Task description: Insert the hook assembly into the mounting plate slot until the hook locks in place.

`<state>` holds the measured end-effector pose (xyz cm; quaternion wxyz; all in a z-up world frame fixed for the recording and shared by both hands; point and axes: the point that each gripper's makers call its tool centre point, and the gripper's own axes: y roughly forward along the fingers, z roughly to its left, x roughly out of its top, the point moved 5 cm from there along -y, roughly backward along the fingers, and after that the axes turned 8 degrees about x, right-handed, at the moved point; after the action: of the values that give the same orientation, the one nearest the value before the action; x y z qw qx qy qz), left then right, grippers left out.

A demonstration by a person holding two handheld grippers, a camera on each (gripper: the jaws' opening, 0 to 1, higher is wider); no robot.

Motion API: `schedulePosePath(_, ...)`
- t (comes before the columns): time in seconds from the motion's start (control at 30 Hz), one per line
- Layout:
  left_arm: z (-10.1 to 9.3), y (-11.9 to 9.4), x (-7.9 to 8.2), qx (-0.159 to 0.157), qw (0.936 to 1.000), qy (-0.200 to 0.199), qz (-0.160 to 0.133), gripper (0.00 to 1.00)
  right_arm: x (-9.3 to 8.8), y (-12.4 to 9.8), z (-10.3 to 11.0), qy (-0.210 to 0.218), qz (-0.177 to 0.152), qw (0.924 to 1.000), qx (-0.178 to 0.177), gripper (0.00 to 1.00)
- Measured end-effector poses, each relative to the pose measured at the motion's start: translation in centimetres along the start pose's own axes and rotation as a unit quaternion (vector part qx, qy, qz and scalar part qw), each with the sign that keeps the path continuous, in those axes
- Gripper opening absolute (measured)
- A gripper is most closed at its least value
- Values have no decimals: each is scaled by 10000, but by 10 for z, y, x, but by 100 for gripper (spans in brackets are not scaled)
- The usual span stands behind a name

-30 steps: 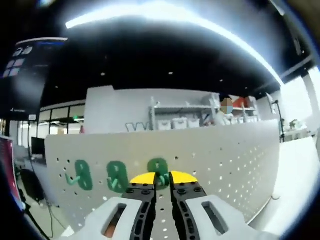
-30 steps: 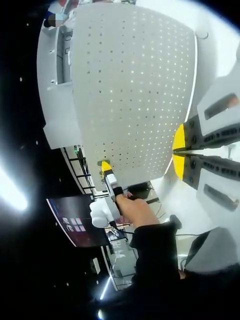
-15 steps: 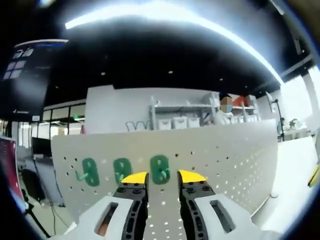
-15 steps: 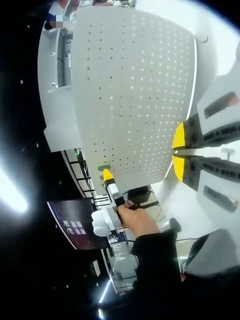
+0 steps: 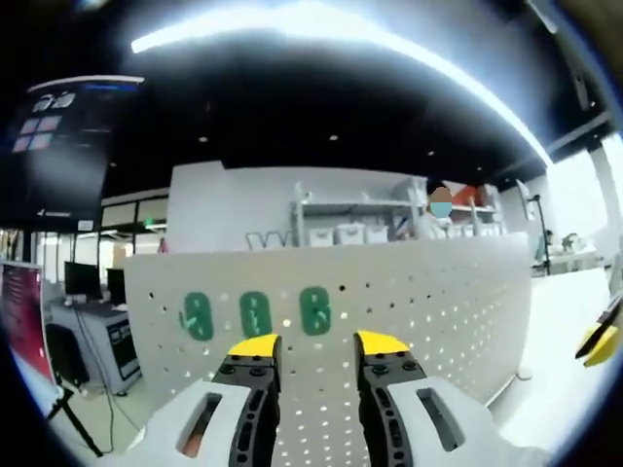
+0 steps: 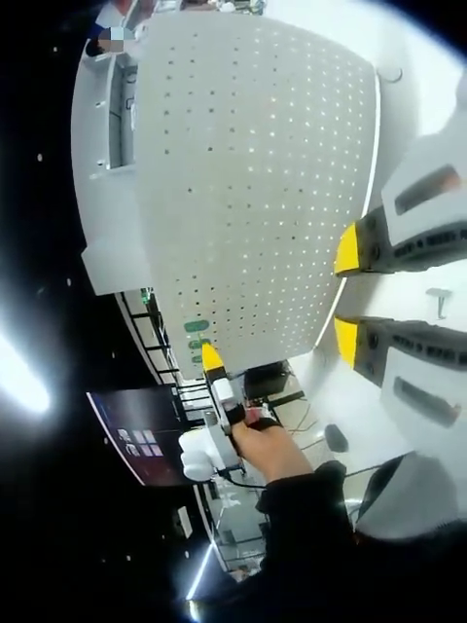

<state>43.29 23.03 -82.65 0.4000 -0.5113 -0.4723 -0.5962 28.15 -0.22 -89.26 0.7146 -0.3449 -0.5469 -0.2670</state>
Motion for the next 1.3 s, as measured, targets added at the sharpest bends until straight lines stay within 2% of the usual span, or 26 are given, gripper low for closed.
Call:
schedulePosePath(0.13,2,-8,-1,9,10000,19,47,30,-6,1,0,19,92,10000,-1,21)
schedulePosePath(0.73,13,-38,-1,77,9998,109,134,30,-54,7,0,239,619,9977,126,22)
schedulePosePath(1.07,10,-59,-10,23,9995,155,274,31,-78,9,0,338,900,9952,204,22)
schedulePosePath(1.3,9,-83,-17,-36,9991,108,403,32,-90,14,2,396,1046,9934,243,22)
